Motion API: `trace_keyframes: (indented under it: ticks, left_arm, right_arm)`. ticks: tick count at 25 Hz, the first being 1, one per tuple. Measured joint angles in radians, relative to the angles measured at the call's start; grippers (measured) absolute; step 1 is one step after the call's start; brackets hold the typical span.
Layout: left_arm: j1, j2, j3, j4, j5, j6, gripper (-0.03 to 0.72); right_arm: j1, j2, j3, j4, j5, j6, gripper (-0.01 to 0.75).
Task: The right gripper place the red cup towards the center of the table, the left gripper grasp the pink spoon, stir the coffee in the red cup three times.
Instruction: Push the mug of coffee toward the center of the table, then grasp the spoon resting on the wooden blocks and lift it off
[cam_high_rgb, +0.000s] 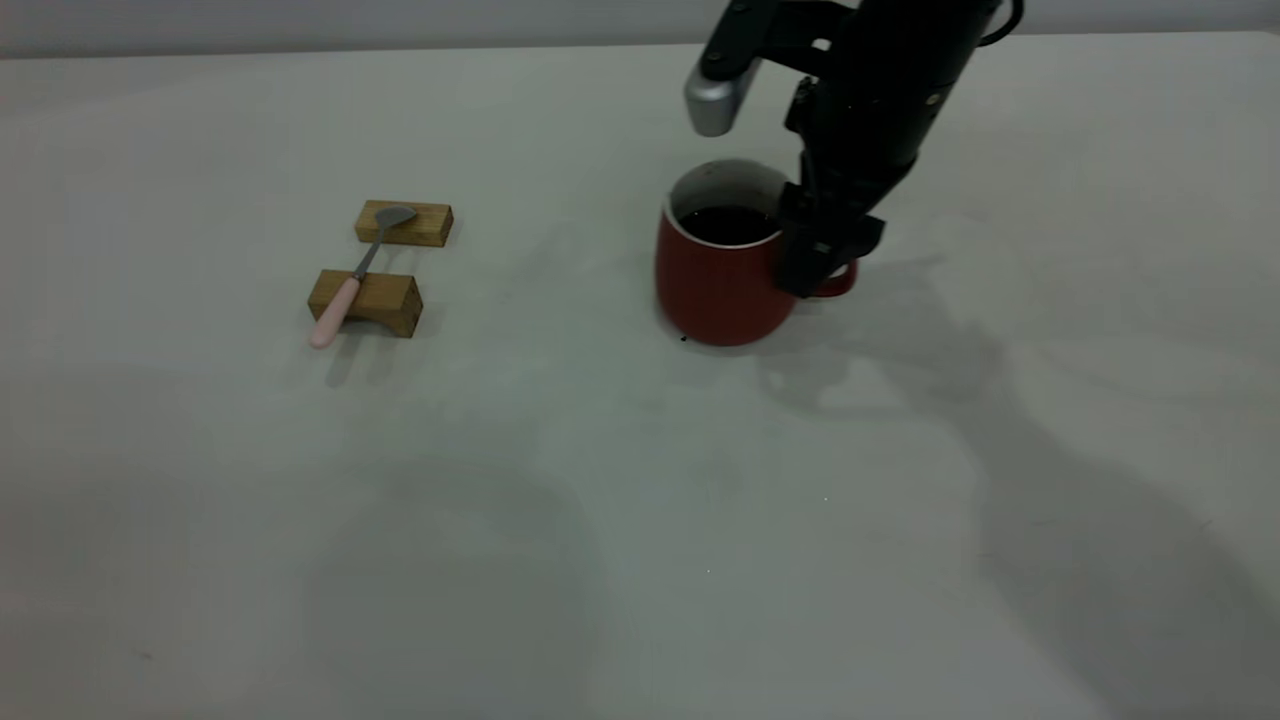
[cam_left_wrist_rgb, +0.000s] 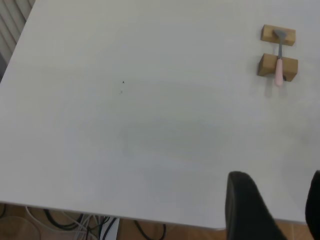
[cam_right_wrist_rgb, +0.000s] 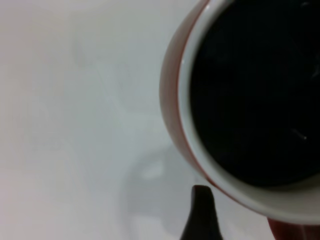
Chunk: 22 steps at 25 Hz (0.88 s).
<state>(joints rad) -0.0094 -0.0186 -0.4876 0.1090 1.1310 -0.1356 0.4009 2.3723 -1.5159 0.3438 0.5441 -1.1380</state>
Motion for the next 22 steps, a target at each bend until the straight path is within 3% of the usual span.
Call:
trace_keyframes:
  ticks: [10, 16, 22]
  left_arm:
    - [0.000, 0.000, 0.000, 0.000, 0.000, 0.000, 0.369]
    - [0.000, 0.000, 0.000, 0.000, 0.000, 0.000, 0.369]
    - [0.000, 0.000, 0.000, 0.000, 0.000, 0.000, 0.369]
  right_arm:
    - [0.057, -0.007, 0.000, 0.059, 0.016, 0.042, 0.631]
    - [0.054, -0.143, 0.000, -0.034, 0.157, 0.174, 0.627]
    - [0.053, -0.391, 0.000, -0.179, 0.374, 0.489, 0.622]
